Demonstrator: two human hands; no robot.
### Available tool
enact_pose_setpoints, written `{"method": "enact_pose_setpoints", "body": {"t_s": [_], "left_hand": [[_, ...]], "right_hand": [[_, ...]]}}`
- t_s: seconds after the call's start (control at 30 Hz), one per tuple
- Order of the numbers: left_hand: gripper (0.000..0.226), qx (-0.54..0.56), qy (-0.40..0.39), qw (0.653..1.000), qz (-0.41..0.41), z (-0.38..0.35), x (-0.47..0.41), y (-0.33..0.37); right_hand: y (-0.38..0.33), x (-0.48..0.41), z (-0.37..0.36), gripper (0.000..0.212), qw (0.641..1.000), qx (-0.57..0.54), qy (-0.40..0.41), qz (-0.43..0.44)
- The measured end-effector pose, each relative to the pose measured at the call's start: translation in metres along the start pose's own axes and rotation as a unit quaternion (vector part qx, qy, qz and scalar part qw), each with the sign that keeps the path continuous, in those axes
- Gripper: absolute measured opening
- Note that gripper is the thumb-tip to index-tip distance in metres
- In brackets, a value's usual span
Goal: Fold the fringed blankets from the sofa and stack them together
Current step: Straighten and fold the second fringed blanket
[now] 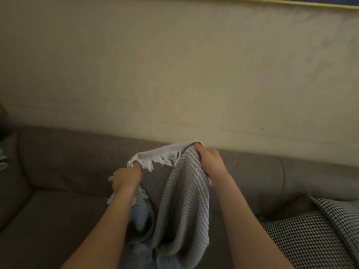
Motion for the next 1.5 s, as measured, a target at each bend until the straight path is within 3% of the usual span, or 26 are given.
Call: {"method": "enact_pose_setpoints", "body": {"t_s": [0.03, 0.1, 0.17, 0.23, 0.33, 0.4, 0.47, 0.57, 0.77, 1.0, 1.17, 1.3, 1.5], "left_hand": [[0.08, 0.0, 0.002, 1.0, 0.0, -0.004, 0.002, 0.001], [0.078, 0.014, -0.002, 1.0, -0.001, -0.013, 0.004, -0.002], [0.078, 0.038, -0.016, 0.999, -0.021, -0.021, 0.007, -0.008], [0.064, 0.065, -0.053, 0.994, -0.072, -0.031, 0.007, -0.018], [0.03, 0.067, -0.185, 0.972, -0.131, -0.046, 0.019, -0.03], [0.057, 0.056, -0.284, 0.938, -0.191, -0.058, 0.032, -0.031], [0.079, 0.035, -0.33, 0.907, -0.258, -0.066, 0.046, -0.027], [0.068, -0.011, -0.326, 0.874, -0.359, -0.075, 0.054, -0.02], [0.046, -0.078, -0.33, 0.811, -0.477, -0.075, 0.072, 0.004], [0.028, -0.01, -0.237, 0.874, -0.424, -0.081, 0.066, -0.003], [0.016, 0.053, -0.152, 0.908, -0.386, -0.069, 0.065, 0.001], [0.02, 0.053, -0.152, 0.903, -0.397, -0.063, 0.066, 0.01], [0.014, -0.016, -0.15, 0.879, -0.453, -0.058, 0.064, 0.021]], "right_hand": [[0.01, -0.007, 0.0, 0.052, 0.996, 0.077, 0.05, 0.009], [0.03, -0.014, -0.002, 0.054, 0.98, 0.191, 0.053, 0.02], [0.045, -0.014, -0.003, 0.056, 0.977, 0.211, 0.006, 0.027], [0.052, -0.007, 0.0, 0.057, 0.974, 0.218, -0.047, 0.044], [0.059, 0.003, 0.002, 0.046, 0.98, 0.133, -0.145, 0.013], [0.062, 0.008, 0.005, 0.029, 0.977, 0.085, -0.198, -0.001], [0.063, 0.01, 0.008, 0.03, 0.962, 0.132, -0.237, 0.039], [0.069, 0.012, 0.009, 0.034, 0.936, 0.227, -0.252, 0.093], [0.076, 0.015, 0.009, 0.03, 0.933, 0.235, -0.246, 0.12], [0.079, 0.012, 0.009, 0.029, 0.935, 0.235, -0.241, 0.108], [0.084, 0.003, 0.013, 0.046, 0.952, 0.236, -0.138, 0.14], [0.087, 0.002, 0.009, 0.043, 0.933, 0.289, -0.115, 0.183], [0.085, 0.002, -0.001, 0.036, 0.927, 0.278, -0.03, 0.25]]}}
Point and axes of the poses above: each hand's wrist, its own x-axis away from the middle knuckle, its own z-axis out of the back of the hand, y = z × x, the point moved 2 cm from there along -x, towards the middle knuckle, and after that the axes turned 6 degrees about -z, right-handed, at the moved point
